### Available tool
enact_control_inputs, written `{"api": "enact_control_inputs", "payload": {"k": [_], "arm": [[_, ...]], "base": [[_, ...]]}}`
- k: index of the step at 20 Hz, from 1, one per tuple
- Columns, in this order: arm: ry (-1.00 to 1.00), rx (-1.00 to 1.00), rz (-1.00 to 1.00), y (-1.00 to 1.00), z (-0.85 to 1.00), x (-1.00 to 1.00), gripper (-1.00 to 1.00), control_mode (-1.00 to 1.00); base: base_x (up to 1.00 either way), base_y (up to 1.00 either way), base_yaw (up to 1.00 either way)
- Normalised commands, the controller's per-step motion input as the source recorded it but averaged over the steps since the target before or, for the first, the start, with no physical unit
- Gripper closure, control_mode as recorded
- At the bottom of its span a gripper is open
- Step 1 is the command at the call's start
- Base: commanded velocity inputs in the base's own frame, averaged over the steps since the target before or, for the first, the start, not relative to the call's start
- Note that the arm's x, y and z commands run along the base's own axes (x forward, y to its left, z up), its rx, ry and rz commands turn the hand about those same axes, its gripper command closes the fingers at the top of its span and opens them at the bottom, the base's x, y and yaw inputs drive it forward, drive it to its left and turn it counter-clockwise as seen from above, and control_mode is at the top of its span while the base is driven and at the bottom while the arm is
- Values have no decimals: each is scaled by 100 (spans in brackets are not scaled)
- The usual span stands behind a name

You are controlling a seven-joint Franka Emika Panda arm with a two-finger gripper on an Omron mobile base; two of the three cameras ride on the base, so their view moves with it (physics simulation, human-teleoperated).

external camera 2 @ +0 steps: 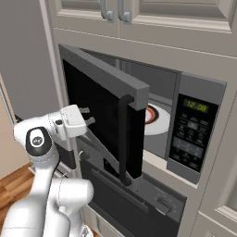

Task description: Pick the potato from the counter and place it in the microwave. Then turn on the microwave.

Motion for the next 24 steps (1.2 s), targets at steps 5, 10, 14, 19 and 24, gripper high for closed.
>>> {"api": "enact_control_inputs", "payload": {"k": [5,10,14,19,24], "arm": [[0,0,9,-31,0,6,-100,-100],[0,0,10,-39,0,6,-100,-100],[0,0,11,-36,0,1,-100,-100],[0,0,10,-31,-2,1,-100,-100],[-1,0,9,-31,-1,3,-100,-100]], "base": [[0,0,0],[0,0,0],[0,0,0],[0,0,0],[0,0,0]]}}
